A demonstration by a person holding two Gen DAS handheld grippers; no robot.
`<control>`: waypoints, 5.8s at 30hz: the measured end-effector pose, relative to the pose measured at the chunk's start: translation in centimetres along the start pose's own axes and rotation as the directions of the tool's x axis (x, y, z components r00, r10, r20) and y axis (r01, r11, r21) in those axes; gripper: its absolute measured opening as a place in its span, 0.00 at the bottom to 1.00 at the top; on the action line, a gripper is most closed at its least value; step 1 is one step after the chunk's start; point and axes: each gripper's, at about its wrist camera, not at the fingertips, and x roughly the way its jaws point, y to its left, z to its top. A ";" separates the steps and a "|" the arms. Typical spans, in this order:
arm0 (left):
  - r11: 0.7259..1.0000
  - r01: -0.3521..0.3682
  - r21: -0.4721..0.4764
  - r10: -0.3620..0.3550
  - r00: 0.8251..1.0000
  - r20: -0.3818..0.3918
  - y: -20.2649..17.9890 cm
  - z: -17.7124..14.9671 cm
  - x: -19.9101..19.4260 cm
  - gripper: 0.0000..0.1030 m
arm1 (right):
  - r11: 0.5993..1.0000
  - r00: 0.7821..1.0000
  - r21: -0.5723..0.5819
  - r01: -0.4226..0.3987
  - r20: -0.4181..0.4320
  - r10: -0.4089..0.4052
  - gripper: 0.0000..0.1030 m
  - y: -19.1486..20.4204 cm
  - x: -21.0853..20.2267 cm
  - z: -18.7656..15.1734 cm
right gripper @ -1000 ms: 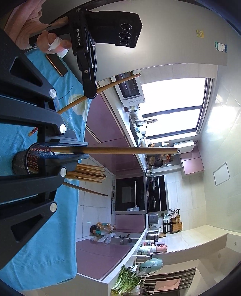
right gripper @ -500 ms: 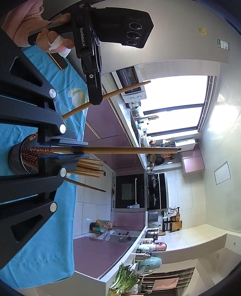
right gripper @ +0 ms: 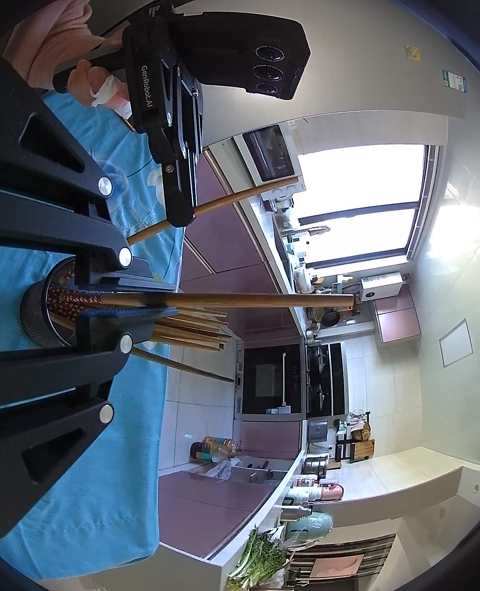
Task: Organize utensils
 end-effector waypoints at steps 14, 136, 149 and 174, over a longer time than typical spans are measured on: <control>1.000 -0.001 0.019 0.002 0.999 -0.041 -0.4 0.1 0.9 0.07 | 1.000 0.999 0.006 -0.004 -0.039 0.004 0.06 -0.7 0.6 -0.4; 0.904 -0.422 -0.069 0.428 0.893 0.140 4.2 -6.9 -3.7 0.94 | 0.995 0.995 -0.001 0.097 0.004 -0.097 0.93 0.4 1.8 -5.1; 0.838 -0.527 -0.141 0.545 0.809 0.218 4.3 -9.1 -8.2 0.94 | 0.982 0.978 -0.021 0.188 0.099 -0.185 0.94 2.4 0.2 -6.7; 0.783 -0.594 -0.184 0.621 0.730 0.285 3.5 -10.3 -10.9 0.94 | 0.970 0.958 -0.036 0.239 0.173 -0.229 0.94 4.4 -1.1 -7.2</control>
